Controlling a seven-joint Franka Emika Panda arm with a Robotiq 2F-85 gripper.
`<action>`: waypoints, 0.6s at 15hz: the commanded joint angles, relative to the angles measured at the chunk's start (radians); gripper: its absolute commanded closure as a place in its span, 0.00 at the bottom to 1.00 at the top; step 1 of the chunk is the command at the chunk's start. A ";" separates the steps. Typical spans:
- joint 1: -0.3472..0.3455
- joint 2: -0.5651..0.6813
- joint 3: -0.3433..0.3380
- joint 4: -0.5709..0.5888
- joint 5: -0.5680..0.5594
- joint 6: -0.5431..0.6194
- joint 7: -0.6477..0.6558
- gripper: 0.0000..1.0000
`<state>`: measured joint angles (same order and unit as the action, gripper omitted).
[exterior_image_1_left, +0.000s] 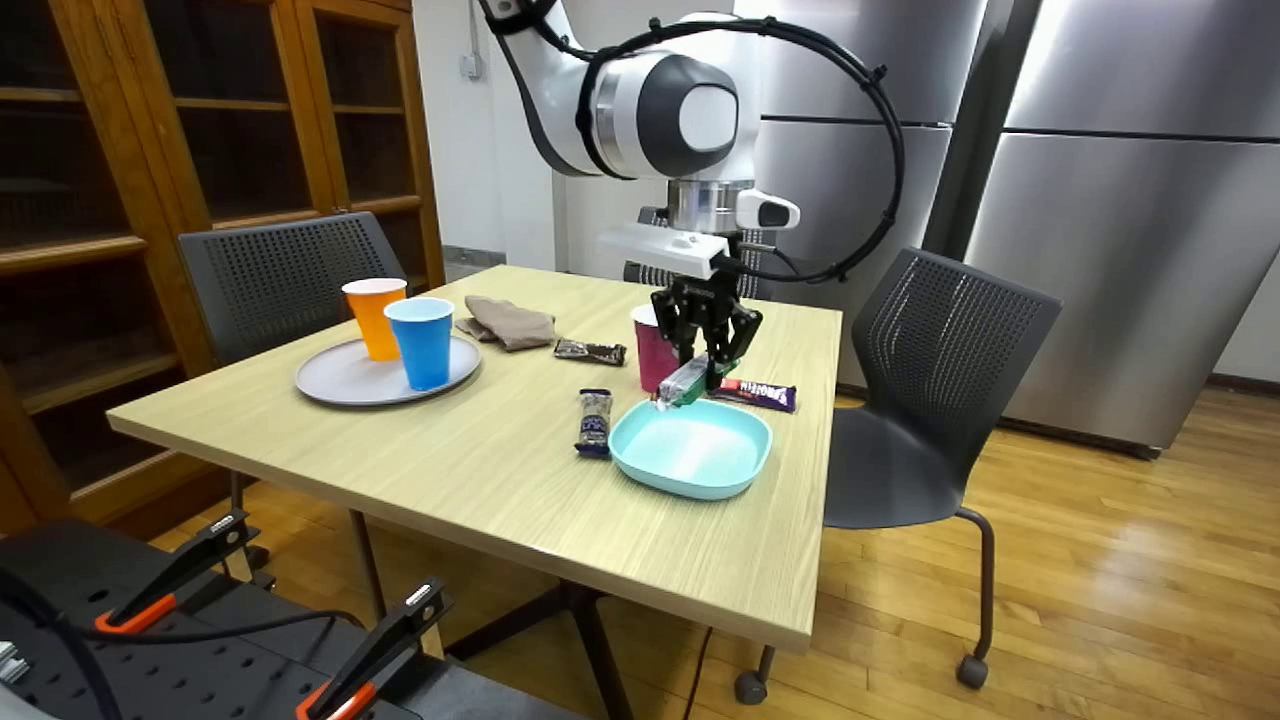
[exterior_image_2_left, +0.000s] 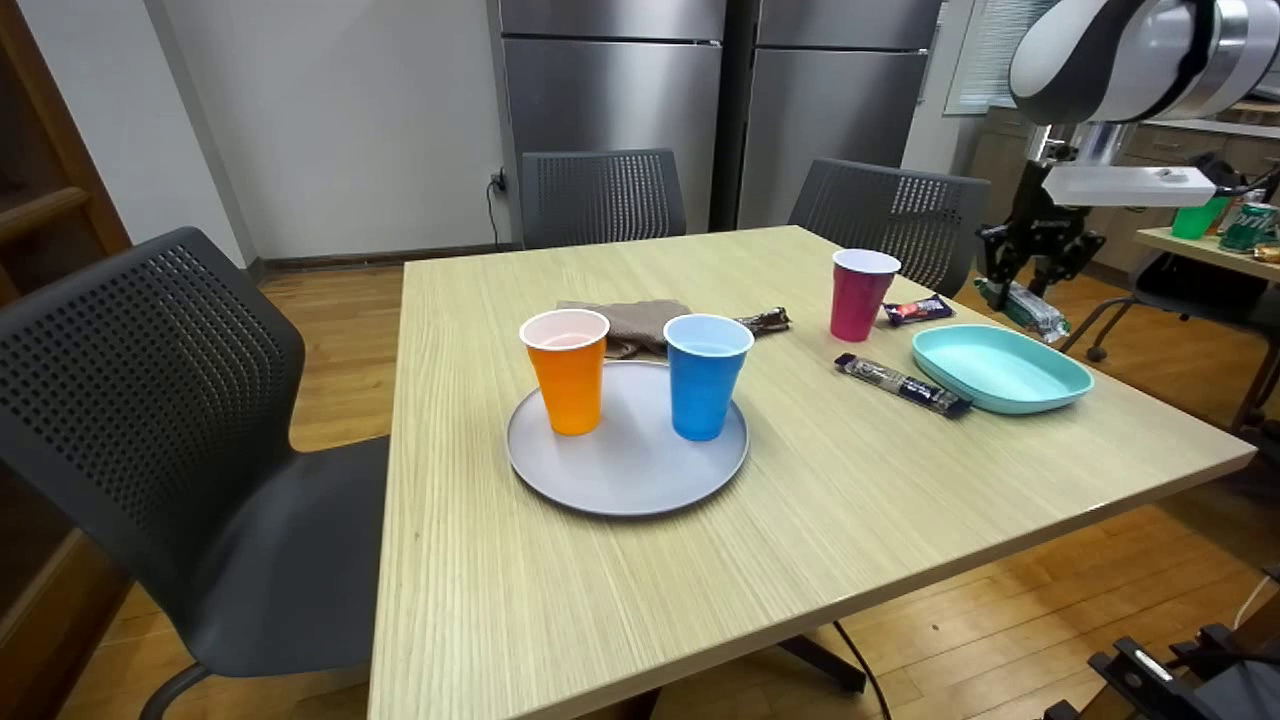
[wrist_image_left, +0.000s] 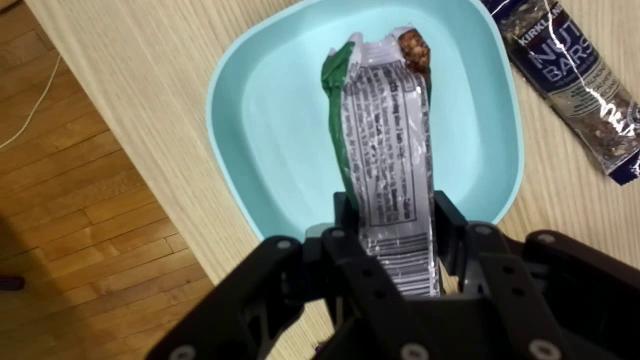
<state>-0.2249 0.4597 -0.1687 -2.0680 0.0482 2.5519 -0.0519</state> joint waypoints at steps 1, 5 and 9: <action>-0.010 0.048 -0.007 0.072 -0.010 -0.046 0.005 0.84; -0.020 0.117 -0.010 0.125 0.004 -0.037 0.022 0.84; -0.045 0.169 -0.008 0.163 0.017 -0.045 0.023 0.84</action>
<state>-0.2458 0.5906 -0.1826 -1.9613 0.0525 2.5443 -0.0424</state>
